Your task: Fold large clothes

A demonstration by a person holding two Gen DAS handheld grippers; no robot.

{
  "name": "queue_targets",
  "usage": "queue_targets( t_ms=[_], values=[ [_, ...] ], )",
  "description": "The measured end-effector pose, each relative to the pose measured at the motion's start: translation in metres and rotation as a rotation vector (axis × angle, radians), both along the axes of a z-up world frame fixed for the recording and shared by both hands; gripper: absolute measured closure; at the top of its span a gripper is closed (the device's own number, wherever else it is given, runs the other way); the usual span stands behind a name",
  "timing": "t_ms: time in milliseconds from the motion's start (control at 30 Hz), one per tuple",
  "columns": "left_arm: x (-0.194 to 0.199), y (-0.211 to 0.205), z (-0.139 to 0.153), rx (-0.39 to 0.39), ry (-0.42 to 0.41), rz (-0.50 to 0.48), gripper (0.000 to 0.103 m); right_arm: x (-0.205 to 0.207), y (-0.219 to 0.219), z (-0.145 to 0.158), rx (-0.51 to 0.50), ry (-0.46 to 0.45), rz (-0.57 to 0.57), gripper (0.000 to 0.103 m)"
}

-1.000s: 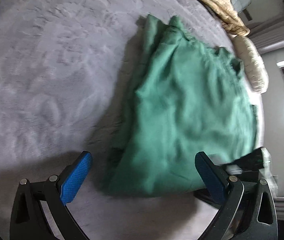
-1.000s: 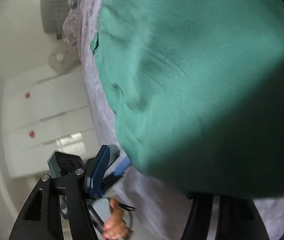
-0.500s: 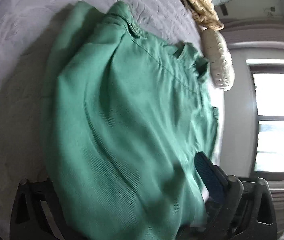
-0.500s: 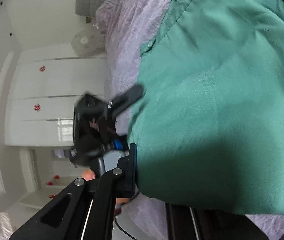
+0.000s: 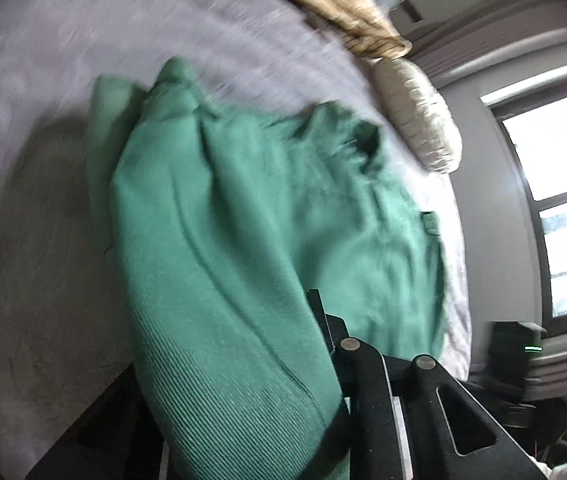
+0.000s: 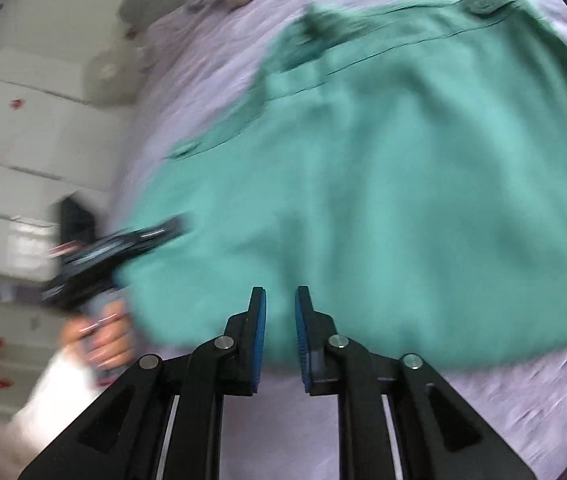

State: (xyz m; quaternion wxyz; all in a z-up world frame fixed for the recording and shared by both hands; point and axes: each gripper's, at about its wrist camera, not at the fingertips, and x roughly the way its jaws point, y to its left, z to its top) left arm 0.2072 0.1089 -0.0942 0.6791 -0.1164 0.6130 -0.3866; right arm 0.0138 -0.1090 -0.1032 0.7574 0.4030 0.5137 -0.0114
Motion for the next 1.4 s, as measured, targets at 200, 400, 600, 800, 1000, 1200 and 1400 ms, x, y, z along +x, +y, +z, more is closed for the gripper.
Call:
queue_targets(
  t_ms=[200, 400, 600, 800, 1000, 1200, 1400],
  values=[
    [-0.034, -0.066, 0.058, 0.017, -0.157, -0.135, 0.081, 0.004, 0.008, -0.053, 0.037, 0.051, 0.033, 0.090],
    [-0.087, -0.168, 0.102, 0.073, -0.353, -0.335, 0.081, -0.037, -0.034, -0.045, 0.231, -0.048, -0.094, 0.090],
    [-0.151, -0.291, 0.078, 0.162, -0.408, -0.549, 0.081, -0.123, -0.103, -0.031, 0.228, -0.112, -0.306, 0.090],
    [-0.194, -0.355, 0.013, 0.356, -0.419, -0.613, 0.062, -0.159, -0.123, -0.068, 0.348, -0.120, -0.406, 0.091],
    [-0.216, -0.351, 0.042, 0.203, -0.454, -0.618, 0.023, -0.201, -0.146, -0.075, 0.398, -0.145, -0.413, 0.091],
    [-0.195, -0.313, 0.088, 0.081, -0.493, -0.507, 0.023, -0.220, -0.187, -0.066, 0.408, -0.206, -0.507, 0.080],
    [-0.115, -0.246, 0.072, 0.285, -0.545, -0.264, 0.023, -0.241, -0.233, -0.067, 0.582, -0.398, -0.645, 0.031]
  ],
)
